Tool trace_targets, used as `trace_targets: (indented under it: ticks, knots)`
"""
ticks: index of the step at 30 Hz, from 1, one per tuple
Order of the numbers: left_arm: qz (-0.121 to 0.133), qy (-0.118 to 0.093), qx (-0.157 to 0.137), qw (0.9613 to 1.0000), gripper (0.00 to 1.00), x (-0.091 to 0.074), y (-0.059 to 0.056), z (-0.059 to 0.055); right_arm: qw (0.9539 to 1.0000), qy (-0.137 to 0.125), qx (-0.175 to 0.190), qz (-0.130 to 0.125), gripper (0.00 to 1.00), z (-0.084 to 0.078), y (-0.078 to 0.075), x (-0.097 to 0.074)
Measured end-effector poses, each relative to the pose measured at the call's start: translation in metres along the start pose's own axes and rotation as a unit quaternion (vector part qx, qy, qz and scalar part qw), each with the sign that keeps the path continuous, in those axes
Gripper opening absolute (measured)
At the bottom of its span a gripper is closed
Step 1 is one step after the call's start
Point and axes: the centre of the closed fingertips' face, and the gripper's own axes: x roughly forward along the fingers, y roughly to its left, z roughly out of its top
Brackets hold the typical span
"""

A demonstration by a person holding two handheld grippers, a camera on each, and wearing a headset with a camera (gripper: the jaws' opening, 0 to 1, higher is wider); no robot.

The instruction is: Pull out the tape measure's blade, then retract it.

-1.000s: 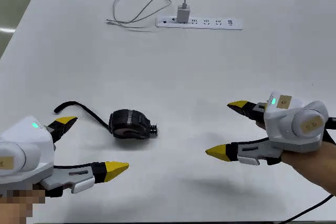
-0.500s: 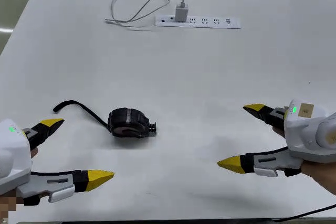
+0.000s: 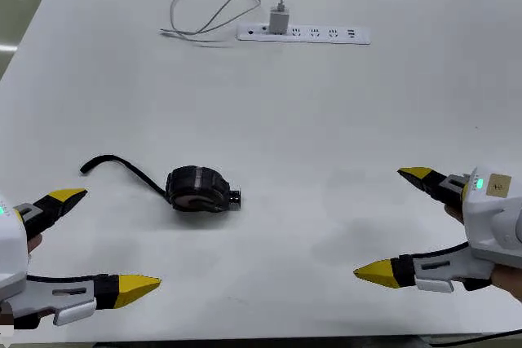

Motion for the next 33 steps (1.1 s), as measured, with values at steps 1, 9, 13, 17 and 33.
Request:
trace_targets:
  ticks: [1,9,13,17,33]
  knots:
    - [-0.001,0.0,0.0,1.0,0.99,-0.001,0.0,0.0,1.0,0.002,0.0,0.0,0.99,-0.002,0.001,0.0]
    - [-0.004,0.017,0.017,0.9997,0.99,-0.009,-0.001,-0.01,0.9999,0.008,0.003,-0.01,0.99,-0.012,0.007,-0.009]
    - [-0.007,0.031,0.032,0.999,0.99,-0.011,-0.002,-0.019,0.9999,0.009,0.007,-0.013,0.99,-0.015,0.008,-0.011]
    - [-0.005,0.032,0.031,0.999,0.99,-0.011,0.0,-0.023,0.9998,0.008,0.011,-0.013,0.99,-0.017,0.009,-0.011]
    - [-0.004,0.032,0.039,0.9987,0.99,-0.014,0.002,-0.021,0.9997,0.012,0.018,-0.011,0.99,-0.023,0.012,-0.013]
